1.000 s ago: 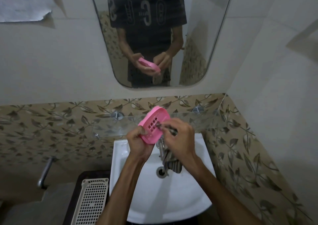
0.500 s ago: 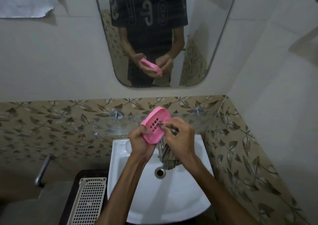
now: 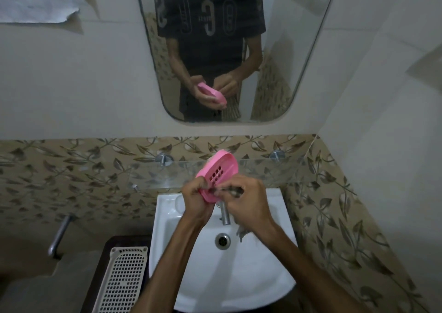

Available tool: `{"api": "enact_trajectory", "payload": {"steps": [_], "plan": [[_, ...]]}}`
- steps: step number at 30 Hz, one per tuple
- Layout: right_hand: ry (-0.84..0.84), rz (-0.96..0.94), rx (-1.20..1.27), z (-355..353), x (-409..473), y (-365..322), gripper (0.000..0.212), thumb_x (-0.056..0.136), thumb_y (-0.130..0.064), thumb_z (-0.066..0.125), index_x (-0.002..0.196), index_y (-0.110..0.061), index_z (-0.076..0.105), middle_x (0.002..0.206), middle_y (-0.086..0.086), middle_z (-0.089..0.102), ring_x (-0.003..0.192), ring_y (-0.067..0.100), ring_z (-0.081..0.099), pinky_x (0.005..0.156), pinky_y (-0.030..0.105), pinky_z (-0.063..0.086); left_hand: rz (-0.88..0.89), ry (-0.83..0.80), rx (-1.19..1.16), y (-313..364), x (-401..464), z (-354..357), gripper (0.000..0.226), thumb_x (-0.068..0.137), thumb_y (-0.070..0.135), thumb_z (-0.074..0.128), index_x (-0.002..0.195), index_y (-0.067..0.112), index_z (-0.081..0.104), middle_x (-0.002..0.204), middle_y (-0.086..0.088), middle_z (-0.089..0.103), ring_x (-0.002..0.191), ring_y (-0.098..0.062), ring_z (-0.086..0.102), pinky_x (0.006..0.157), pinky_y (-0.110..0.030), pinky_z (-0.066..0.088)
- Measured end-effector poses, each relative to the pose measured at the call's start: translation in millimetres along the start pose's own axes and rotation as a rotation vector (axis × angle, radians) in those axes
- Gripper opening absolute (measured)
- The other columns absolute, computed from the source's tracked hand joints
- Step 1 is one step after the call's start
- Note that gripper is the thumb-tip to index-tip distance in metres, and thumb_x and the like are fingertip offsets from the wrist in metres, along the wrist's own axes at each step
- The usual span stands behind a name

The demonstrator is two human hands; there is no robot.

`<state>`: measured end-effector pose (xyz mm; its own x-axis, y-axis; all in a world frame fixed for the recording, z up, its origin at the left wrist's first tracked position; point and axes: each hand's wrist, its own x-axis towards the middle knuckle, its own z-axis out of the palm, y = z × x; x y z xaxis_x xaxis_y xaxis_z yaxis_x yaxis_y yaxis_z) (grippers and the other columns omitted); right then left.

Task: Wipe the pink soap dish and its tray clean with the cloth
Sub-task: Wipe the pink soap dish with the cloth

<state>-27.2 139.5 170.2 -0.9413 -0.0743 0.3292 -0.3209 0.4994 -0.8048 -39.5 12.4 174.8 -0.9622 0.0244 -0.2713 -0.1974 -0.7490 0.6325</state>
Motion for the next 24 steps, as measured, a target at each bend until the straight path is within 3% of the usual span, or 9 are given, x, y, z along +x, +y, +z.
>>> {"api": "enact_trajectory", "payload": {"steps": [2, 5, 9, 12, 15, 17, 20, 23, 24], "plan": [[-0.061, -0.001, 0.007, 2.4, -1.6, -3.1, 0.017, 0.077, -0.010, 0.088, 0.090, -0.019, 0.084, 0.090, -0.010, 0.080, 0.081, 0.000, 0.073, 0.074, 0.018, 0.061, 0.007, 0.003, 0.045, -0.6, 0.5, -1.5, 0.042, 0.048, 0.007, 0.045, 0.087, -0.003, 0.057, 0.080, -0.015, 0.056, 0.069, -0.022, 0.049, 0.048, -0.023, 0.038], [0.040, 0.095, 0.002, 3.0, 0.5, -2.1, 0.015, 0.079, -0.011, 0.088, 0.091, -0.019, 0.084, 0.089, -0.008, 0.080, 0.078, 0.001, 0.073, 0.073, 0.021, 0.062, 0.030, 0.005, 0.018, -5.2, 3.5, -3.4, 0.055, 0.053, 0.005, 0.040, 0.102, -0.006, 0.061, 0.083, -0.015, 0.064, 0.073, -0.022, 0.055, 0.052, -0.023, 0.045], [-0.062, 0.170, 0.086, 10.2, -5.6, -8.2, 0.013, 0.082, -0.012, 0.085, 0.091, -0.022, 0.085, 0.086, -0.012, 0.080, 0.079, 0.001, 0.074, 0.075, 0.024, 0.063, 0.099, 0.031, 0.096, -8.8, 11.0, -11.9, 0.061, 0.053, 0.006, 0.040, 0.109, -0.002, 0.062, 0.097, -0.016, 0.065, 0.087, -0.027, 0.058, 0.061, -0.028, 0.047], [0.121, 0.200, 0.123, 14.4, -8.9, -5.2, 0.011, 0.084, -0.010, 0.083, 0.091, -0.018, 0.083, 0.087, -0.008, 0.078, 0.081, 0.007, 0.073, 0.076, 0.032, 0.063, 0.135, -0.014, 0.065, -14.5, 15.8, -13.4, 0.061, 0.052, 0.007, 0.048, 0.109, 0.005, 0.069, 0.099, -0.012, 0.071, 0.090, -0.023, 0.062, 0.063, -0.025, 0.054], [0.244, 0.259, 0.237, 24.3, -20.0, -3.7, 0.015, 0.085, -0.012, 0.083, 0.090, -0.026, 0.080, 0.093, -0.007, 0.073, 0.080, 0.004, 0.072, 0.069, 0.019, 0.059, 0.205, -0.039, 0.121, -17.1, 18.3, -11.4, 0.064, 0.044, 0.019, 0.060, 0.105, 0.016, 0.080, 0.107, -0.008, 0.074, 0.094, -0.020, 0.068, 0.066, -0.023, 0.057], [0.271, 0.437, 0.423, 24.7, -19.6, -2.3, 0.006, 0.087, -0.017, 0.084, 0.091, -0.021, 0.081, 0.092, 0.003, 0.076, 0.075, 0.007, 0.073, 0.063, 0.017, 0.057, 0.287, -0.113, 0.237, -16.9, 17.1, -11.3, 0.069, 0.051, 0.023, 0.059, 0.117, 0.030, 0.079, 0.124, 0.000, 0.073, 0.110, -0.018, 0.068, 0.078, -0.023, 0.057], [0.147, 0.679, 0.768, 16.3, -9.0, -0.8, 0.006, 0.089, -0.012, 0.080, 0.094, -0.009, 0.081, 0.087, 0.016, 0.080, 0.073, 0.025, 0.074, 0.063, 0.024, 0.060, 0.400, -0.180, 0.400, -17.0, 12.2, -10.9, 0.076, 0.063, 0.025, 0.058, 0.138, 0.034, 0.065, 0.143, 0.006, 0.064, 0.129, -0.017, 0.060, 0.090, -0.029, 0.054], [0.037, 0.760, 0.884, 13.8, -6.1, 0.3, 0.011, 0.090, -0.009, 0.078, 0.100, -0.005, 0.079, 0.093, 0.019, 0.080, 0.079, 0.028, 0.077, 0.068, 0.030, 0.063, 0.435, -0.236, 0.579, -19.1, 12.3, -15.0, 0.081, 0.066, 0.029, 0.057, 0.147, 0.038, 0.054, 0.152, 0.006, 0.056, 0.133, -0.031, 0.055, 0.090, -0.053, 0.055], [0.041, 0.763, 0.885, 13.6, -5.4, 0.7, 0.012, 0.089, -0.008, 0.078, 0.101, -0.004, 0.079, 0.093, 0.019, 0.080, 0.079, 0.028, 0.077, 0.068, 0.030, 0.063, 0.419, -0.260, 0.623, -18.7, 12.1, -14.3, 0.082, 0.066, 0.030, 0.057, 0.147, 0.044, 0.053, 0.151, 0.012, 0.055, 0.133, -0.029, 0.055, 0.090, -0.054, 0.054]]}}
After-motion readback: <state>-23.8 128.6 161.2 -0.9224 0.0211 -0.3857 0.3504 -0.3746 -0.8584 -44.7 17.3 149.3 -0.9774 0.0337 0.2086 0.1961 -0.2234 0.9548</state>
